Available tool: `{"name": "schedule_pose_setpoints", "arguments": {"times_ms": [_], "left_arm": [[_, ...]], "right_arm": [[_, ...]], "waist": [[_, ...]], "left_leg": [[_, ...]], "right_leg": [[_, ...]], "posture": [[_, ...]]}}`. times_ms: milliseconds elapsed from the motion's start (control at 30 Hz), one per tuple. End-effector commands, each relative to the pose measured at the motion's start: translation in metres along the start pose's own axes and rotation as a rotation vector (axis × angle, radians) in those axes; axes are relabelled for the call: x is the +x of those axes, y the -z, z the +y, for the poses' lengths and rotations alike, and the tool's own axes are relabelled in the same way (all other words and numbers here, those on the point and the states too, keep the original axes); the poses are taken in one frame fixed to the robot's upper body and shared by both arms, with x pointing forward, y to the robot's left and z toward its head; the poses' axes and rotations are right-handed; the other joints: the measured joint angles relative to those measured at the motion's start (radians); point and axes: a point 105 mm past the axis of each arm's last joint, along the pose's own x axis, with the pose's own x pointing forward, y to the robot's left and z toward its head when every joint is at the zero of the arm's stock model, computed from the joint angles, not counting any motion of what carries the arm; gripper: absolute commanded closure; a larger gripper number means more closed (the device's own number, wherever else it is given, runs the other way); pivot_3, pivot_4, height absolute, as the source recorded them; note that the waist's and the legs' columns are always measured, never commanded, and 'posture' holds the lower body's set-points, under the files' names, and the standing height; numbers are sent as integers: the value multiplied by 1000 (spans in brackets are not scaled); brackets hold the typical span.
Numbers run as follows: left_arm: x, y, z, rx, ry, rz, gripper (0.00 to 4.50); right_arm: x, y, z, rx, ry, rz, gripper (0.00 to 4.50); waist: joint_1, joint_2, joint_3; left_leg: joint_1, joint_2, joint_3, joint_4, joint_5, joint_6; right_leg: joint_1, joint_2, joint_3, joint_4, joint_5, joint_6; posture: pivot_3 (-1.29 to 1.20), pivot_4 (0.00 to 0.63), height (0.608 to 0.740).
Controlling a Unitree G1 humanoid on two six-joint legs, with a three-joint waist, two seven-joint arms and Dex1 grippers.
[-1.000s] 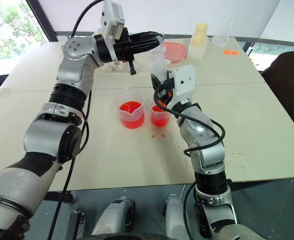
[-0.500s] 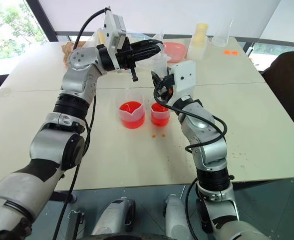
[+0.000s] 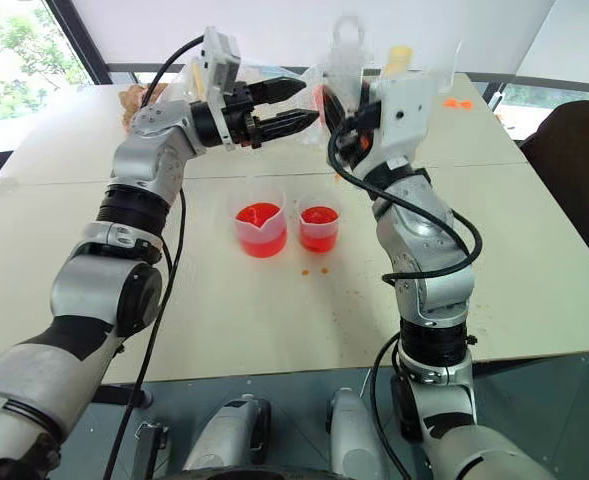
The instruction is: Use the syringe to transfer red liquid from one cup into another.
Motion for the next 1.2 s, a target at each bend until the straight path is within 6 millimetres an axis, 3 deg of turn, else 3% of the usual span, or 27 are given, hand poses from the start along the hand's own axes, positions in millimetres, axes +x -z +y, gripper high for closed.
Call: {"name": "schedule_pose_setpoints", "arguments": {"times_ms": [33, 133, 233, 333, 400, 533, 600, 667, 767, 967, 1167, 1200], "left_arm": [[-19, -45, 5, 17, 4, -105, 466], [-43, -38, -2, -15, 28, -42, 466], [-65, -20, -27, -22, 91, 70, 466], [-87, -7, -54, -75, 119, 150, 466], [-97, -1, -69, -99, 127, 191, 466], [-114, 21, -106, -148, 147, 284, 466], [-116, 33, -122, -178, 126, 308, 466], [-116, 36, -132, -195, 109, 306, 466], [-122, 42, -146, -198, 104, 341, 466], [-135, 59, -152, -166, 84, 436, 466], [-135, 62, -152, -164, 80, 434, 418], [-134, 62, -152, -165, 79, 433, 418]], "right_arm": [[-1, -12, -3, 36, 19, -50, 3054], [2, -15, -19, 158, 84, -46, 3054], [3, -18, -40, 277, 126, -28, 3054], [-4, -14, -77, 344, 159, 90, 3054], [-13, -1, -99, 362, 170, 244, 3054], [-58, 57, -138, 493, 251, 755, 3054], [-83, 82, -140, 555, 253, 960, 3054], [-95, 91, -136, 601, 223, 1052, 3054], [-102, 104, -125, 697, 164, 1149, 3054], [-101, 120, -115, 687, 124, 1262, 3054], [-105, 133, -115, 652, 123, 1316, 134], [-106, 133, -115, 651, 118, 1320, 58]], "waist": [[-7, 0, 0], [-14, 0, 0], [-13, 1, 0], [-9, 1, 0], [2, 1, 0], [15, 1, 0], [16, 1, 0], [16, 1, 0], [8, 1, 0], [4, 1, 0], [18, 1, 0], [17, 1, -1]], "left_leg": [[0, 0, 0, 0, 0, 0], [0, 0, 0, 0, 0, 0], [2, 1, -1, -1, 0, 0], [2, 2, -1, -1, 0, 0], [0, 3, -2, -1, 0, 0], [1, 2, 0, -1, 0, 1], [2, 1, 2, -1, -1, 1], [1, 1, 3, -1, -1, 1], [1, 1, 4, 0, -1, 1], [3, 1, 6, 0, -1, 1], [1, 1, 5, 1, -1, 1], [2, 1, 5, 1, -1, 1]], "right_leg": [[0, 0, 0, 0, 0, 0], [0, 0, 1, 0, 0, 0], [0, 0, 3, 1, 0, 0], [0, -1, 4, 1, 0, 0], [0, -3, 4, 0, 0, 0], [2, -4, 4, -2, 0, -1], [3, -4, 5, -3, 0, -1], [3, -4, 4, -3, 0, -1], [3, -2, 4, -3, 0, -1], [3, 0, 6, -3, 0, -1], [4, 0, 6, -5, 0, -1], [4, 0, 6, -5, 0, -1]], "posture": [[0, 150, 740], [0, 150, 740], [0, 150, 740], [0, 150, 740], [0, 150, 740], [0, 150, 740], [0, 150, 740], [0, 150, 740], [0, 150, 740], [0, 150, 740], [0, 150, 740], [0, 150, 740]]}}
